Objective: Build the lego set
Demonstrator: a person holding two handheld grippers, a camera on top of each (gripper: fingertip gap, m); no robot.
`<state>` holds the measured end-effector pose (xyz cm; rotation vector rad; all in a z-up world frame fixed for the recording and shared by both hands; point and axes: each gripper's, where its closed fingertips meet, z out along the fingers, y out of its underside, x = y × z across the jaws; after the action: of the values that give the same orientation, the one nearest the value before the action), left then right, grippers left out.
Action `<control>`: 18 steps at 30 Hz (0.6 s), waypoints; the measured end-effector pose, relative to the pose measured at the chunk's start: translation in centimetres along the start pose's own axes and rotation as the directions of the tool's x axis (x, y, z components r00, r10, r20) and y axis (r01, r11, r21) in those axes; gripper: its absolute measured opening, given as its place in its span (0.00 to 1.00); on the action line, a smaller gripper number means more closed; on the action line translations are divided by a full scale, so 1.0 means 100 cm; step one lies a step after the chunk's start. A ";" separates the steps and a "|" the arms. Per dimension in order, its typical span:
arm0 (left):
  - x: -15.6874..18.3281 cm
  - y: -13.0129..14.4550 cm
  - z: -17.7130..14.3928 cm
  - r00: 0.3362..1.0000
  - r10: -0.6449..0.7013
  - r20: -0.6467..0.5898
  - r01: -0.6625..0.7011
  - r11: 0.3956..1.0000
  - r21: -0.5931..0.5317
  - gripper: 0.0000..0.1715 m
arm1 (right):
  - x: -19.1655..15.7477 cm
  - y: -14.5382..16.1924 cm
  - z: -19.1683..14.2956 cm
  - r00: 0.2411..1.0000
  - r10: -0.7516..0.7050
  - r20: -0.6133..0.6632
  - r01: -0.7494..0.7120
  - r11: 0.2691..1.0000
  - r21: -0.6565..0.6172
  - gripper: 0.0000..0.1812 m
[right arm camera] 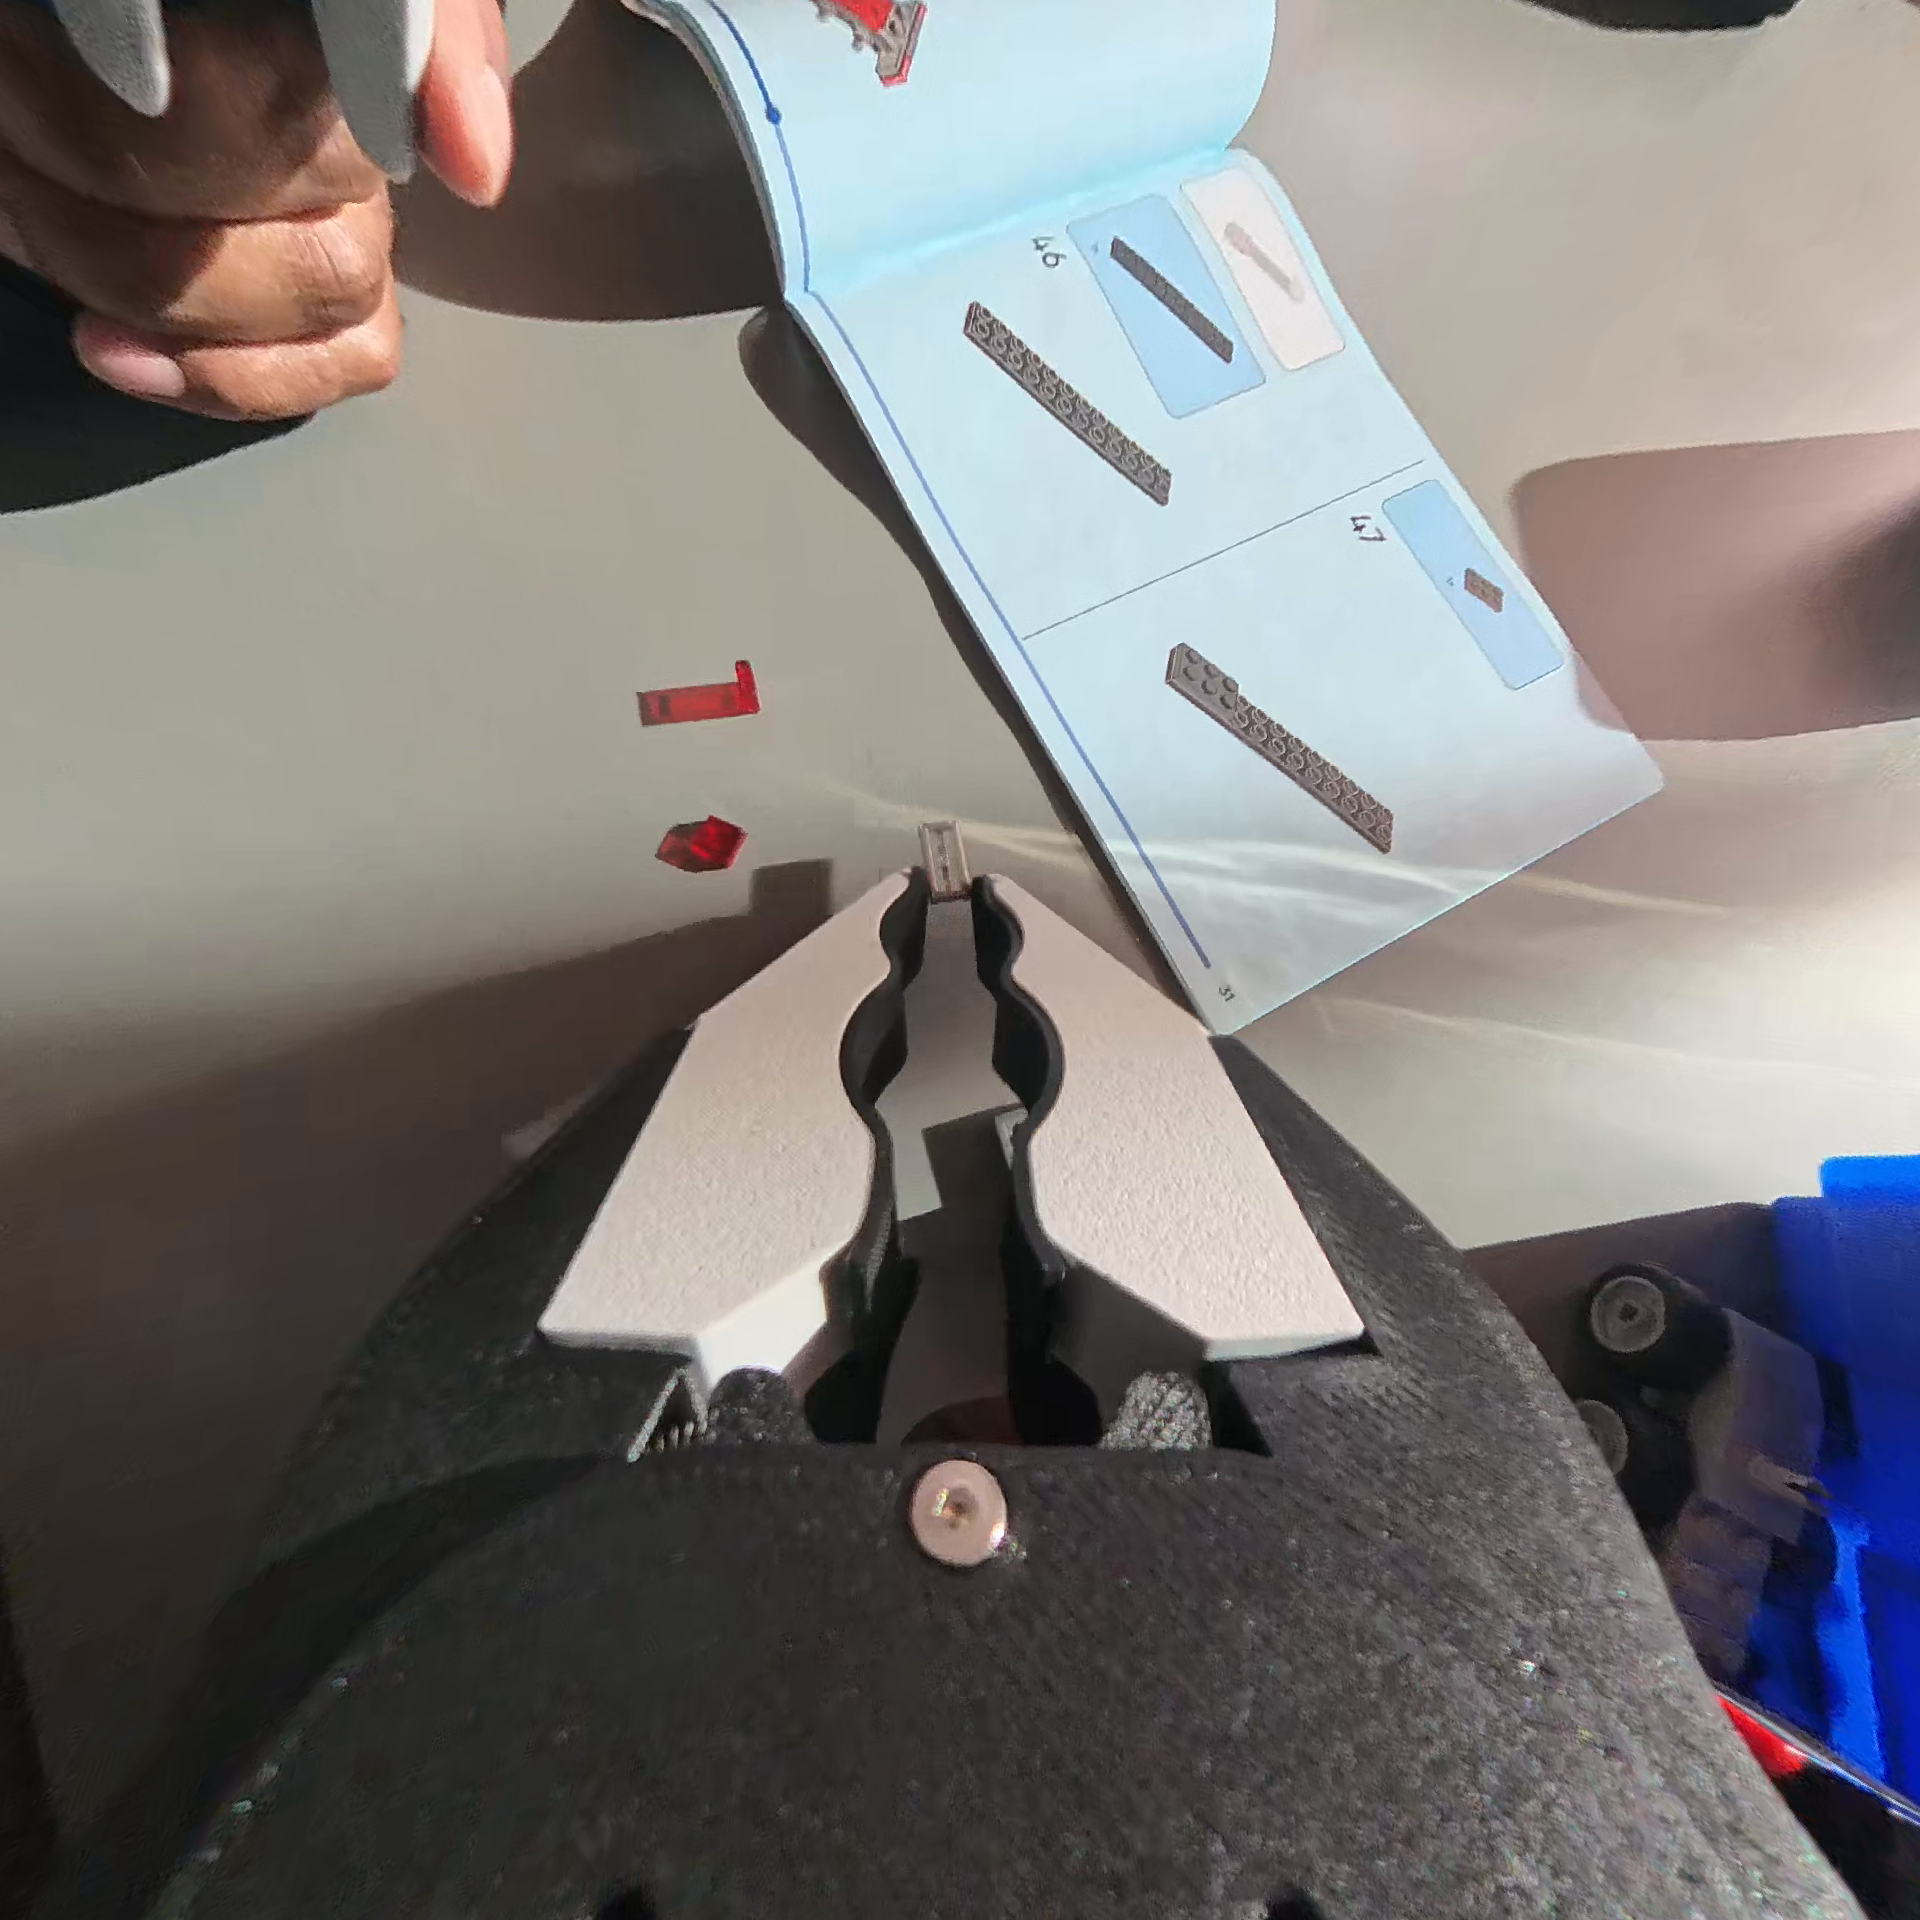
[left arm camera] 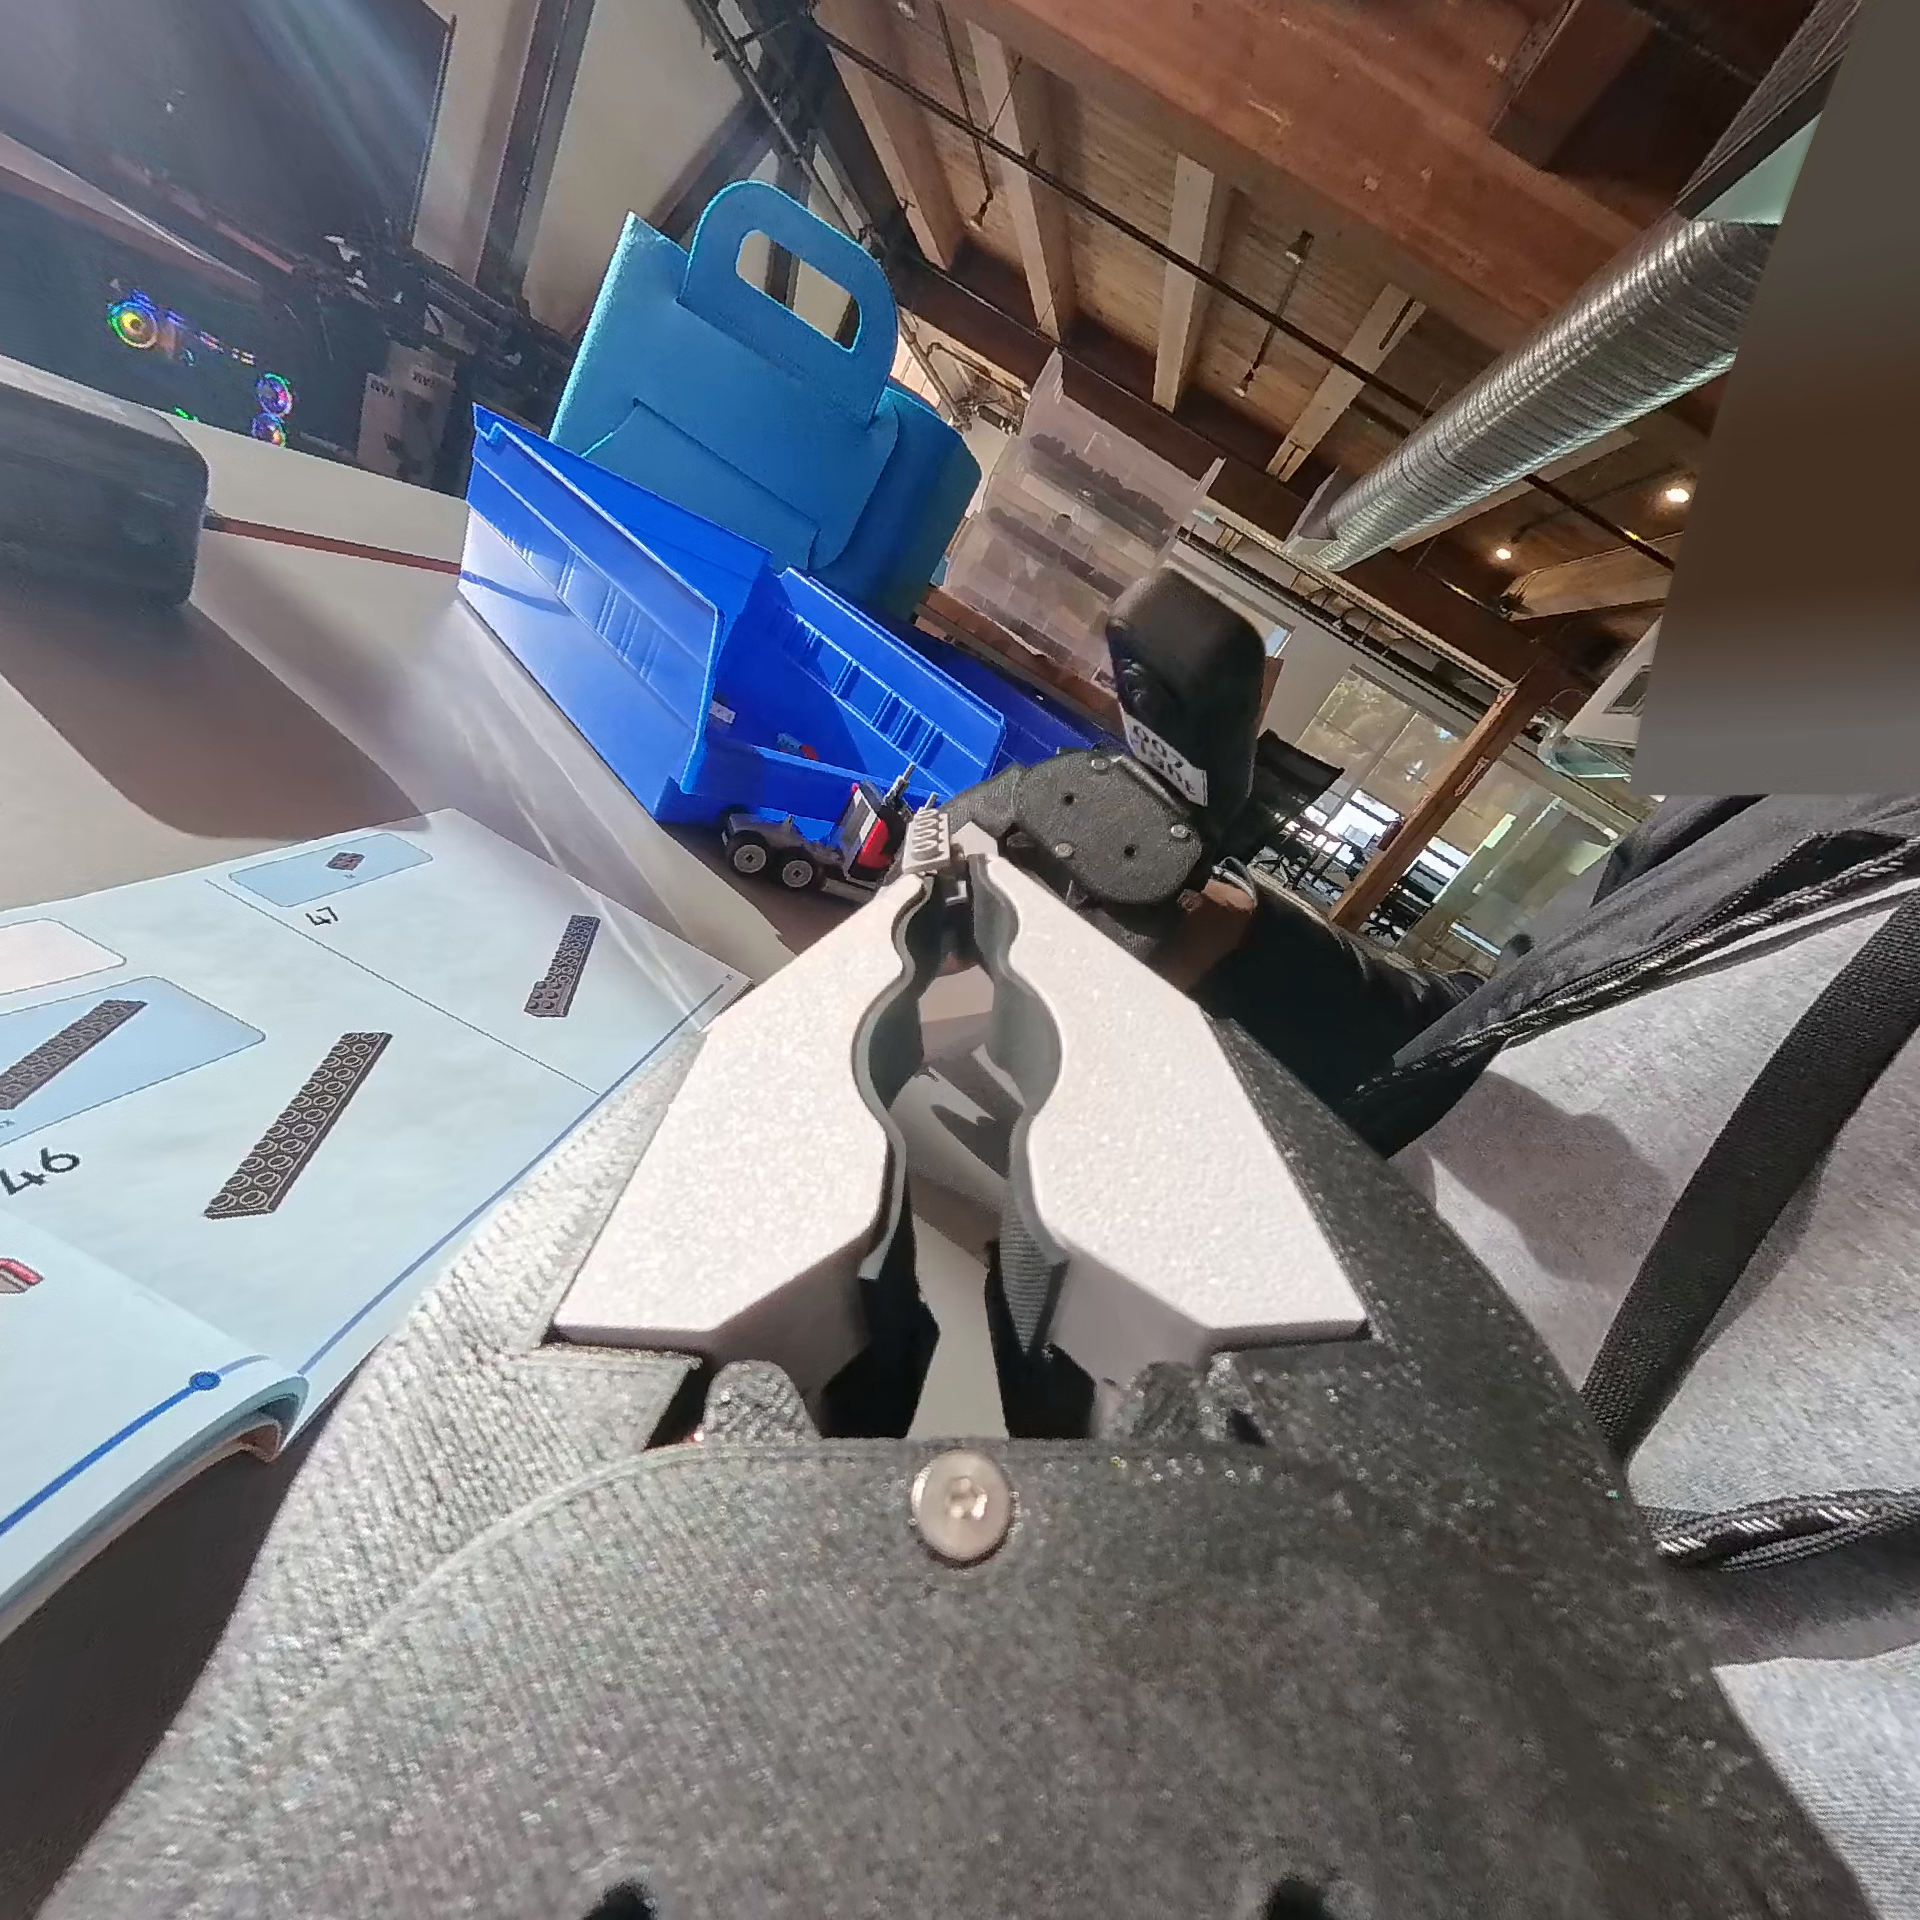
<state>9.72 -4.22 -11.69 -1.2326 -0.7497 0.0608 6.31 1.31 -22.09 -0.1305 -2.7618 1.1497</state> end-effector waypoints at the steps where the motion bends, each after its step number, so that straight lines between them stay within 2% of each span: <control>1: 0.000 0.000 0.000 1.000 0.000 0.000 0.000 1.000 -0.001 0.03 | 0.001 -0.003 -0.002 1.000 0.000 -0.003 0.000 1.000 0.010 0.06; 18: 0.000 0.001 0.000 1.000 0.000 -0.001 0.000 1.000 -0.003 0.03 | 0.002 -0.016 -0.004 1.000 -0.018 0.003 0.018 0.999 0.039 0.06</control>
<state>9.74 -4.18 -11.73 -1.2351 -0.7493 0.0596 6.17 0.48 -20.61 -0.0991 -2.7357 1.1997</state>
